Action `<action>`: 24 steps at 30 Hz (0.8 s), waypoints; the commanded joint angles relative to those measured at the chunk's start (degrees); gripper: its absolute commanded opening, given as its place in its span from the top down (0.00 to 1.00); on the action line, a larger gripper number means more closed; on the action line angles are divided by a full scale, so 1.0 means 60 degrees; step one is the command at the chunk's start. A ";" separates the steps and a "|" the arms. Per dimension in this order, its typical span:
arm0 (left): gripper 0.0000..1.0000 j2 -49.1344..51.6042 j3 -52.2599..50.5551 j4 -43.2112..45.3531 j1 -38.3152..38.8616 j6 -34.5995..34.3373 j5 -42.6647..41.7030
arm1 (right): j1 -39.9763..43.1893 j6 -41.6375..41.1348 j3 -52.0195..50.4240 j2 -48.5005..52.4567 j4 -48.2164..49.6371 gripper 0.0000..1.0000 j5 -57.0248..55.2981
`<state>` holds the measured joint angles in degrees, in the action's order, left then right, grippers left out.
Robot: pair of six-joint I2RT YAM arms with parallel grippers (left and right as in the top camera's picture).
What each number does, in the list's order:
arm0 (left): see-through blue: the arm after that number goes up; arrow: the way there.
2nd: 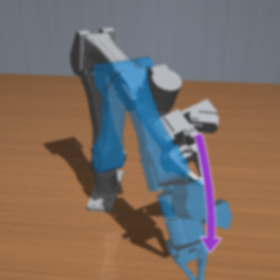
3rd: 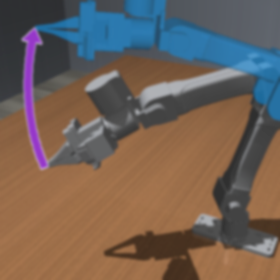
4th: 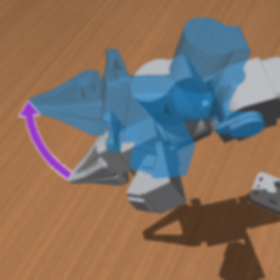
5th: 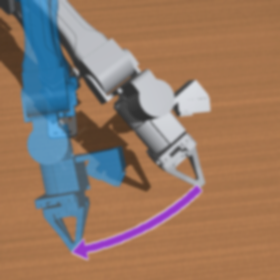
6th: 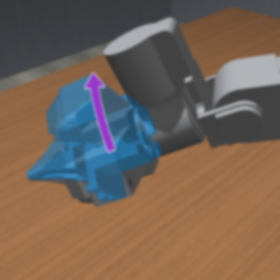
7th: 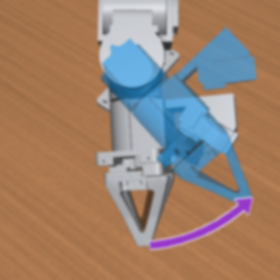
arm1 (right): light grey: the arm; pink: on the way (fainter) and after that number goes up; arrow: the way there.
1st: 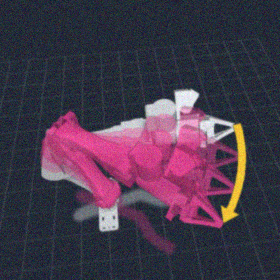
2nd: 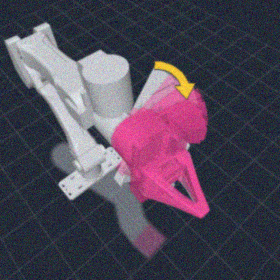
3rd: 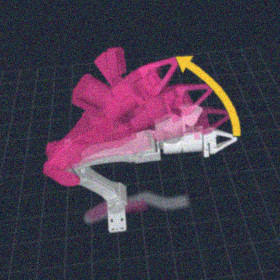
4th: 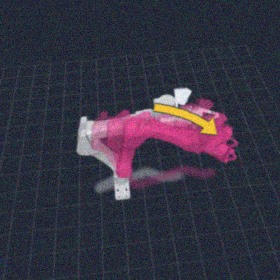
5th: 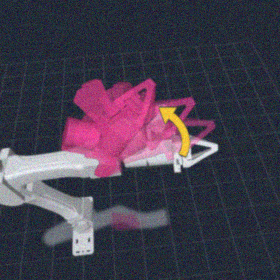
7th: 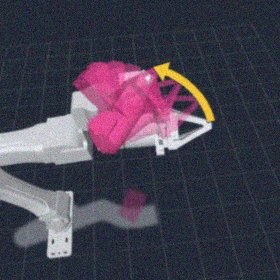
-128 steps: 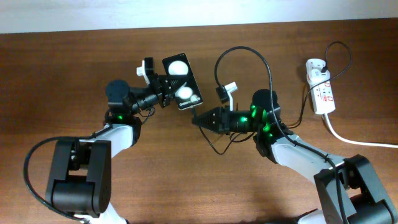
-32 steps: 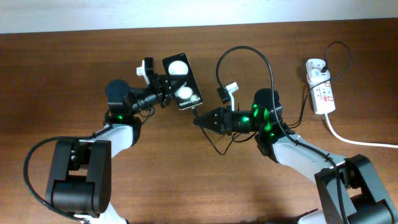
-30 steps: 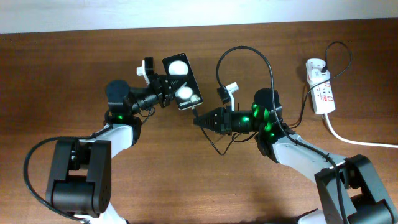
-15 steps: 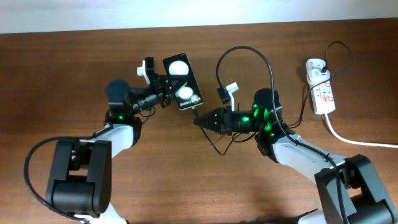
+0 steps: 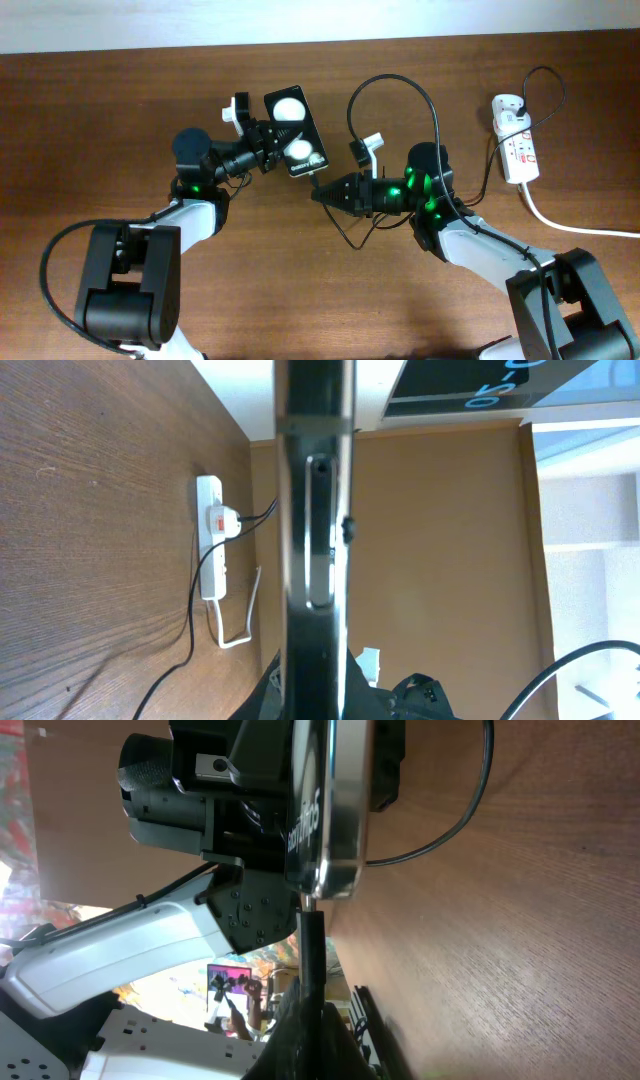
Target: Plug charger to phone and switch on socket
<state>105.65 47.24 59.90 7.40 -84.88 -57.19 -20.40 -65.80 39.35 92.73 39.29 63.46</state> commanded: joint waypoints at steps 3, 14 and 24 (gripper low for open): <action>1.00 -0.0080 0.0106 0.0157 0.0058 0.0164 -0.0186 | -0.0051 0.0066 -0.0029 -0.0062 0.0029 0.96 -0.0557; 1.00 -0.0080 0.0106 0.0153 0.0055 0.0379 -0.0874 | -0.0015 0.0138 -0.0022 -0.0062 0.0106 0.96 -0.0943; 1.00 -0.0080 0.0106 0.0146 0.0055 0.0594 -0.1625 | 0.0007 0.0171 -0.0022 -0.0062 0.0120 0.96 -0.0914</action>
<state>105.65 47.27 59.92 7.22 -82.52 -58.74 -21.02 -65.71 39.07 92.73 39.42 62.00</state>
